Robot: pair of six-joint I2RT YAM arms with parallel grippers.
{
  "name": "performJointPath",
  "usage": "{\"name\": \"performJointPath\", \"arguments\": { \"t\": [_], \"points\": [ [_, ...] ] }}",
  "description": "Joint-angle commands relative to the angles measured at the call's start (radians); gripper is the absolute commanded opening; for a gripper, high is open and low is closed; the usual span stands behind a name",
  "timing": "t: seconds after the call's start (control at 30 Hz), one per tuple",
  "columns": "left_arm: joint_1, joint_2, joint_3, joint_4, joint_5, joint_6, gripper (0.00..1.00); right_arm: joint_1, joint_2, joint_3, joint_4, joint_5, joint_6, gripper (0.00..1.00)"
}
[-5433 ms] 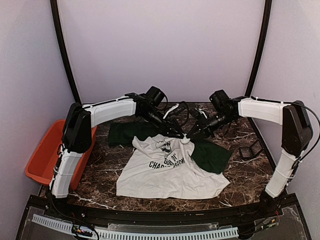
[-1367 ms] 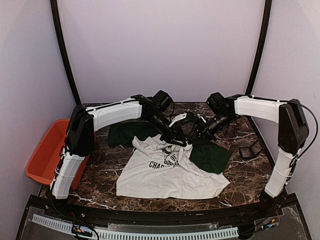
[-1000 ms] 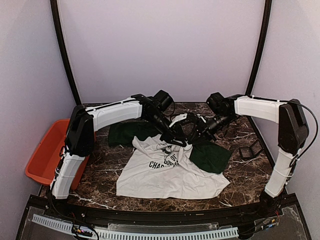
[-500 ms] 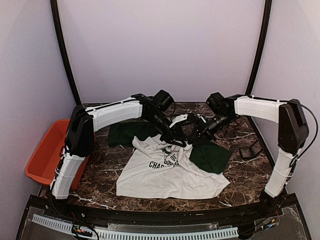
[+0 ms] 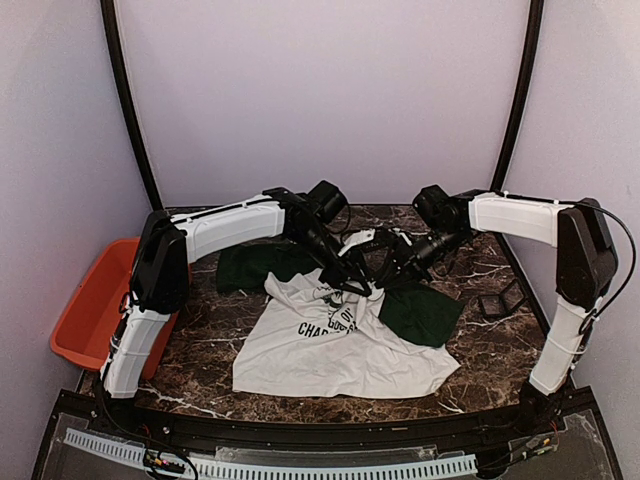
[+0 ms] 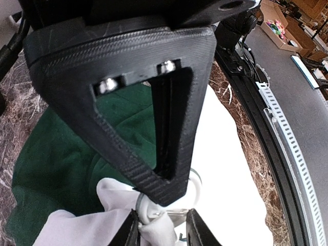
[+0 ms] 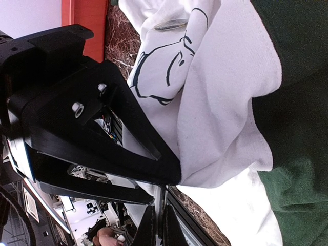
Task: Pin the brooch onto the clothing
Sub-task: Pin the brooch to the flattened clothing, then smooth out the clothing with brooches at the center of the board.
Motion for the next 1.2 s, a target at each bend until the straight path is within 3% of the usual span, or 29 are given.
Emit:
{"name": "performJointPath", "arguments": {
  "t": [0.0, 0.17, 0.57, 0.67, 0.7, 0.8, 0.9, 1.17],
  "points": [
    [-0.027, -0.030, -0.001, -0.078, 0.059, 0.004, 0.34, -0.009, -0.023, 0.007, 0.140, -0.003, -0.011, 0.00],
    [-0.002, -0.039, -0.001, -0.075, 0.066, 0.000, 0.42, -0.015, -0.036, -0.013, 0.141, 0.014, -0.013, 0.00],
    [0.084, -0.074, -0.012, -0.051, 0.049, -0.018, 0.72, -0.023, -0.046, -0.035, 0.142, 0.027, -0.012, 0.00],
    [0.099, -0.086, -0.038, -0.020, 0.013, -0.035, 0.82, -0.023, -0.046, -0.033, 0.142, 0.028, -0.012, 0.00],
    [0.103, -0.091, -0.056, 0.009, -0.003, -0.054, 0.93, -0.023, -0.045, -0.033, 0.141, 0.028, -0.011, 0.00],
    [0.118, -0.123, -0.116, 0.151, -0.143, -0.119, 0.98, -0.023, -0.039, -0.027, 0.132, 0.034, -0.016, 0.00],
    [0.140, -0.138, -0.161, 0.241, -0.315, -0.197, 0.99, -0.017, -0.030, -0.015, 0.122, 0.038, -0.028, 0.14],
    [0.232, -0.146, -0.175, 0.388, -0.500, -0.377, 0.99, 0.048, -0.081, 0.029, 0.096, 0.084, -0.101, 0.53]
  ]
}}
